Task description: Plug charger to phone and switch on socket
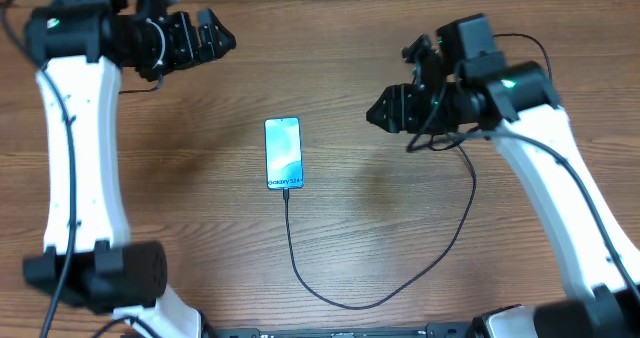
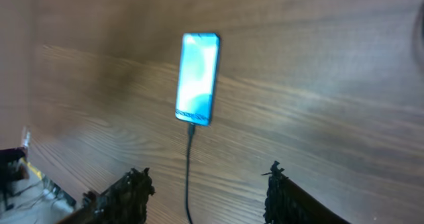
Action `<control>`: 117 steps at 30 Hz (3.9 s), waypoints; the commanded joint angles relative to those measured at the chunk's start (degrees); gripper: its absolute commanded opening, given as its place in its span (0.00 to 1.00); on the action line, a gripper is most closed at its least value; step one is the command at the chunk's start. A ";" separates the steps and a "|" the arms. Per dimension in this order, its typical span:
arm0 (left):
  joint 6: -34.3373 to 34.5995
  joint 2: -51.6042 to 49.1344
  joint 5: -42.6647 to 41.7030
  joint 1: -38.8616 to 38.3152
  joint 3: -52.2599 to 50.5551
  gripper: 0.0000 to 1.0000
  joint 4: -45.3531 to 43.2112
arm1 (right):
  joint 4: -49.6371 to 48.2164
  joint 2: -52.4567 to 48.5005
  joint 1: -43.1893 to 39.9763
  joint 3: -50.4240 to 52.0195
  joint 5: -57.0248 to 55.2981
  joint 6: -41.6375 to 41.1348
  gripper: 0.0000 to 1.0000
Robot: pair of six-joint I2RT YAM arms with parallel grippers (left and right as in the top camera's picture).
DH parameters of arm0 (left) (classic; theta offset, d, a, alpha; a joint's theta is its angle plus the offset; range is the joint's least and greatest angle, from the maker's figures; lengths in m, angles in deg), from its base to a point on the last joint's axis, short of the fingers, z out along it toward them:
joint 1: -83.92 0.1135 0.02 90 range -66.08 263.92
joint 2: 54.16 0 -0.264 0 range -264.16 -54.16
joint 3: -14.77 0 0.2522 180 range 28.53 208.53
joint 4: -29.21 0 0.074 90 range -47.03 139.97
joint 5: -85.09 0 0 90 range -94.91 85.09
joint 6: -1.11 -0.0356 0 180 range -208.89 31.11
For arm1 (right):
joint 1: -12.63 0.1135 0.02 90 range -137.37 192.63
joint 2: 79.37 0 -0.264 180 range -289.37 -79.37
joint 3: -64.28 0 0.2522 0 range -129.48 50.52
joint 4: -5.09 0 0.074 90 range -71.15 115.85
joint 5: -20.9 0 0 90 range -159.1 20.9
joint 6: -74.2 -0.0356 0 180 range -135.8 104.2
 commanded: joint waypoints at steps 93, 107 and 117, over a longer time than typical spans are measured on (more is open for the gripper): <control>3.69 2.60 0.52 -0.09 0.48 1.00 0.26 | -62.20 89.61 -10.32 91.56 -17.18 9.07 1.00; 3.69 2.60 0.52 -0.09 0.48 1.00 0.26 | -62.23 89.59 -10.32 91.56 -17.18 9.07 1.00; 3.69 2.60 0.52 -0.09 0.48 1.00 0.26 | -62.23 89.59 -10.32 91.56 -17.18 9.07 1.00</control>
